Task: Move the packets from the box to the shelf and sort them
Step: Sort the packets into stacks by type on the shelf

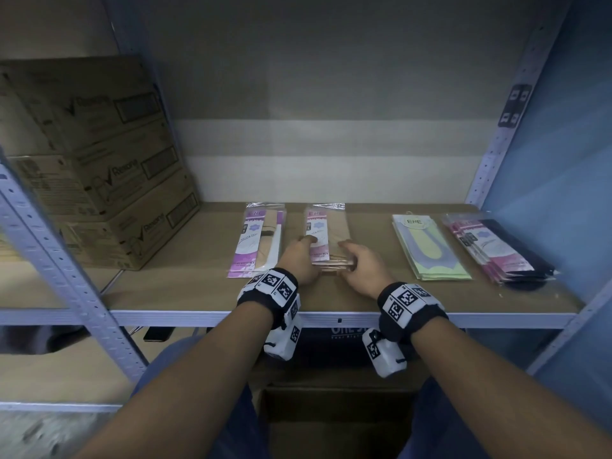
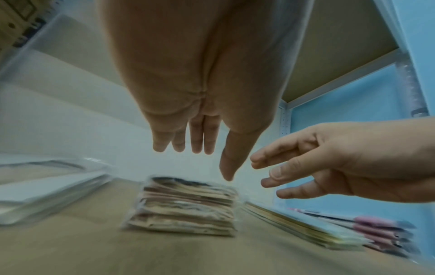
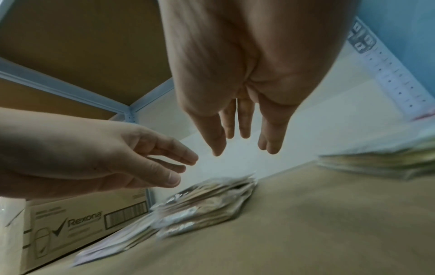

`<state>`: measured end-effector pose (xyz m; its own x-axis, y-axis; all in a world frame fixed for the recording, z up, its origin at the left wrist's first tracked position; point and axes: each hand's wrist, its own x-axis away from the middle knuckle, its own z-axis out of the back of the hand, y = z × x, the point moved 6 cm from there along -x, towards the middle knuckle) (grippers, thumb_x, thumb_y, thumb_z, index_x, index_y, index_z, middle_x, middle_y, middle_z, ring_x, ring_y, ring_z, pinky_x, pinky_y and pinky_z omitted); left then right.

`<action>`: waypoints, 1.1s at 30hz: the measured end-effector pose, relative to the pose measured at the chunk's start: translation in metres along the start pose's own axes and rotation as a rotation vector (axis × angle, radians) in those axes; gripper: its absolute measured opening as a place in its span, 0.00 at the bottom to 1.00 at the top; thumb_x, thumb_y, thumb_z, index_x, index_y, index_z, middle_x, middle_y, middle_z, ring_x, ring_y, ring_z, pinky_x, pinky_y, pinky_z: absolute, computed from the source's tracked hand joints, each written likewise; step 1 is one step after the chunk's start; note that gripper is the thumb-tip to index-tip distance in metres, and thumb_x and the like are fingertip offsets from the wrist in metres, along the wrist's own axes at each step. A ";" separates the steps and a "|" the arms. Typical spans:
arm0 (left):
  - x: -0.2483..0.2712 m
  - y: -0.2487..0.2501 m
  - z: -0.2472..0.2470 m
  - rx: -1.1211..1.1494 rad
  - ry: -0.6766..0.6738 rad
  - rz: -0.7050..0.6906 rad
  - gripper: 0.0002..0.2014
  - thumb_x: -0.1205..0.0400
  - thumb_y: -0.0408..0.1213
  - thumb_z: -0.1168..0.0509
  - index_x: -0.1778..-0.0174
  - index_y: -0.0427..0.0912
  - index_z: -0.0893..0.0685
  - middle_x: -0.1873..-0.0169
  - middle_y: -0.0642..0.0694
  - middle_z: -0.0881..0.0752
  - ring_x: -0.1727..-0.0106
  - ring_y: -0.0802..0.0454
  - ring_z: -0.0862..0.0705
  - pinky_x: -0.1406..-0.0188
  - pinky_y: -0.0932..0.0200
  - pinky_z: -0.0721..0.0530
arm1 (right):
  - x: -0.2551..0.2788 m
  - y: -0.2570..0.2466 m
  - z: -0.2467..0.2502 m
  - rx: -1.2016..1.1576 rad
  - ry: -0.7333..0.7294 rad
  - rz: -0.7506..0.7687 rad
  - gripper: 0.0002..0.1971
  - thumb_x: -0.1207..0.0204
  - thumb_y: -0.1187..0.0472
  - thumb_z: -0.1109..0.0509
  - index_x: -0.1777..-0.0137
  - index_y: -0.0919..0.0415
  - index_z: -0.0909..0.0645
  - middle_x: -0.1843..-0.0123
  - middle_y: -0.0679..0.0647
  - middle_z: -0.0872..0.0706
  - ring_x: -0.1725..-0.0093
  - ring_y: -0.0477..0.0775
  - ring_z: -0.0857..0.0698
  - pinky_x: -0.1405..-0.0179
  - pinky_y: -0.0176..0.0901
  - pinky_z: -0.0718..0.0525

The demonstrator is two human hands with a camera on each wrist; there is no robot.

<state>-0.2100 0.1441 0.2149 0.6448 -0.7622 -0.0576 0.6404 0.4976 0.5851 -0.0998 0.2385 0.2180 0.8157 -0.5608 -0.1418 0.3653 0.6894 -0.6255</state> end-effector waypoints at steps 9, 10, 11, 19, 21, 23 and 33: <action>0.002 0.056 -0.001 -0.043 0.017 -0.107 0.29 0.24 0.31 0.32 0.25 0.39 0.29 0.27 0.42 0.28 0.26 0.47 0.28 0.30 0.61 0.31 | 0.009 0.029 0.064 0.020 0.051 -0.082 0.26 0.25 0.59 0.27 0.27 0.55 0.25 0.26 0.55 0.23 0.27 0.54 0.24 0.31 0.44 0.26; 0.001 0.064 -0.004 -0.038 0.014 -0.119 0.29 0.24 0.31 0.32 0.25 0.39 0.29 0.27 0.42 0.28 0.27 0.47 0.28 0.31 0.61 0.30 | 0.011 0.036 0.072 0.038 0.050 -0.090 0.25 0.26 0.59 0.27 0.28 0.54 0.25 0.26 0.55 0.23 0.28 0.54 0.24 0.31 0.43 0.26; 0.000 0.073 -0.008 -0.031 0.015 -0.133 0.29 0.24 0.31 0.32 0.26 0.39 0.29 0.27 0.43 0.28 0.27 0.47 0.28 0.32 0.60 0.29 | 0.013 0.044 0.079 0.056 0.042 -0.100 0.25 0.26 0.58 0.26 0.28 0.54 0.24 0.26 0.54 0.23 0.28 0.54 0.24 0.31 0.43 0.26; -0.004 0.138 -0.064 0.013 -0.046 -0.269 0.28 0.24 0.35 0.29 0.27 0.40 0.27 0.29 0.42 0.23 0.28 0.47 0.25 0.30 0.59 0.29 | 0.037 0.119 0.128 0.167 0.033 -0.269 0.26 0.29 0.62 0.24 0.29 0.56 0.23 0.26 0.57 0.22 0.28 0.58 0.24 0.30 0.43 0.29; -0.007 0.148 -0.081 0.004 -0.116 -0.247 0.31 0.25 0.34 0.28 0.25 0.40 0.29 0.27 0.41 0.25 0.27 0.45 0.26 0.30 0.58 0.29 | 0.041 0.136 0.131 0.184 0.030 -0.301 0.27 0.30 0.61 0.23 0.30 0.54 0.22 0.27 0.56 0.22 0.29 0.57 0.24 0.30 0.43 0.28; -0.012 0.155 -0.096 -0.014 -0.170 -0.216 0.34 0.25 0.36 0.27 0.23 0.40 0.31 0.26 0.40 0.27 0.26 0.44 0.27 0.29 0.56 0.28 | 0.044 0.149 0.130 0.186 0.028 -0.316 0.28 0.31 0.62 0.22 0.30 0.53 0.22 0.27 0.55 0.22 0.28 0.57 0.24 0.29 0.42 0.29; -0.031 0.160 -0.132 -0.050 -0.183 -0.160 0.31 0.25 0.38 0.27 0.25 0.40 0.28 0.31 0.39 0.25 0.31 0.42 0.24 0.34 0.56 0.27 | 0.037 0.174 0.123 0.120 0.093 -0.290 0.26 0.31 0.64 0.22 0.32 0.54 0.20 0.30 0.54 0.20 0.32 0.56 0.22 0.27 0.45 0.28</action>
<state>-0.0718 0.3019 0.2035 0.4501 -0.8930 0.0040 0.7510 0.3809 0.5394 0.0490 0.3941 0.1985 0.6275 -0.7774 -0.0433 0.6312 0.5405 -0.5562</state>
